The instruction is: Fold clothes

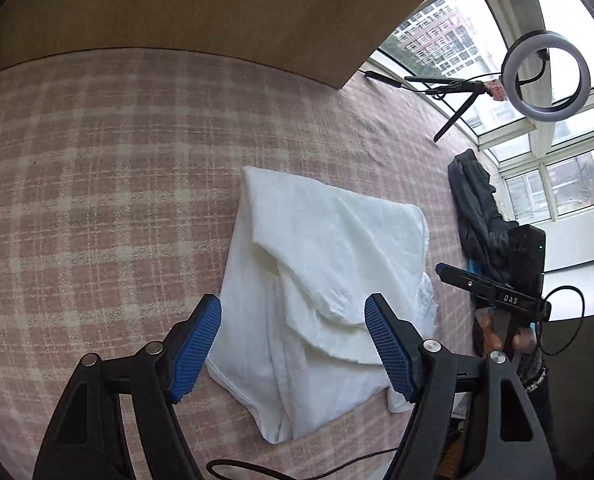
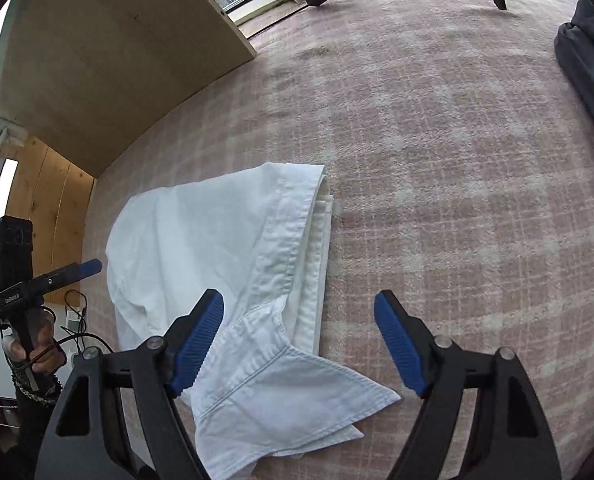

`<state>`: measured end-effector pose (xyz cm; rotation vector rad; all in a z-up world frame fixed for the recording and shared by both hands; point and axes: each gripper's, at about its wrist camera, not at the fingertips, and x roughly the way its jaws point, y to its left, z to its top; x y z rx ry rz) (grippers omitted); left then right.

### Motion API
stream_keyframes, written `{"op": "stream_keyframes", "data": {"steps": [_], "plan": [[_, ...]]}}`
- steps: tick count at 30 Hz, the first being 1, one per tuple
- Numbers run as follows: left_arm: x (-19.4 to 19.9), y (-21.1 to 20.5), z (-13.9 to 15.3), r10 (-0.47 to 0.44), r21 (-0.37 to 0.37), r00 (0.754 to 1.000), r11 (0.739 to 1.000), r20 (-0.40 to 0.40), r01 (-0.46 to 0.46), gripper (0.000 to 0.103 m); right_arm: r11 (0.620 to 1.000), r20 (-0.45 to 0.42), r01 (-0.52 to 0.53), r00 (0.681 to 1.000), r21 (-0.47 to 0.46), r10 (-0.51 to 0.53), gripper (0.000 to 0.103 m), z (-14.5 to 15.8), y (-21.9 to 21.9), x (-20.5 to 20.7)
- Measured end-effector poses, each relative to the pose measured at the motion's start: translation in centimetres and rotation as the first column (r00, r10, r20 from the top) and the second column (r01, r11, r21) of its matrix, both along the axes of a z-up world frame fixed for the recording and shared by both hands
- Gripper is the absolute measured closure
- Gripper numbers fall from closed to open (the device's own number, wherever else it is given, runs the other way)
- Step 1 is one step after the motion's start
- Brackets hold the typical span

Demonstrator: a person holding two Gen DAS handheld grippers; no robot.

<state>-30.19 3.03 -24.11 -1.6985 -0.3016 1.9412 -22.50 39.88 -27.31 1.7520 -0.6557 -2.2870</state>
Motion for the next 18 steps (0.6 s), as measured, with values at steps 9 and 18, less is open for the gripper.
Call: {"op": "stream_keyframes", "data": {"steps": [9, 18], "plan": [[-0.3, 3.1, -3.2, -0.066, -0.147, 0.997, 0.986, 0.05, 0.072, 0.03, 0.995, -0.007, -0.087, 0.996, 0.05, 0.088, 0.021, -1.2, -1.8, -0.5], [3.3, -5.4, 0.2, -0.015, -0.124, 0.999, 0.992, -0.043, 0.009, 0.03, 0.998, -0.097, 0.009, 0.995, 0.055, -0.004, 0.021, 3.6, -1.4, 1.9]]}}
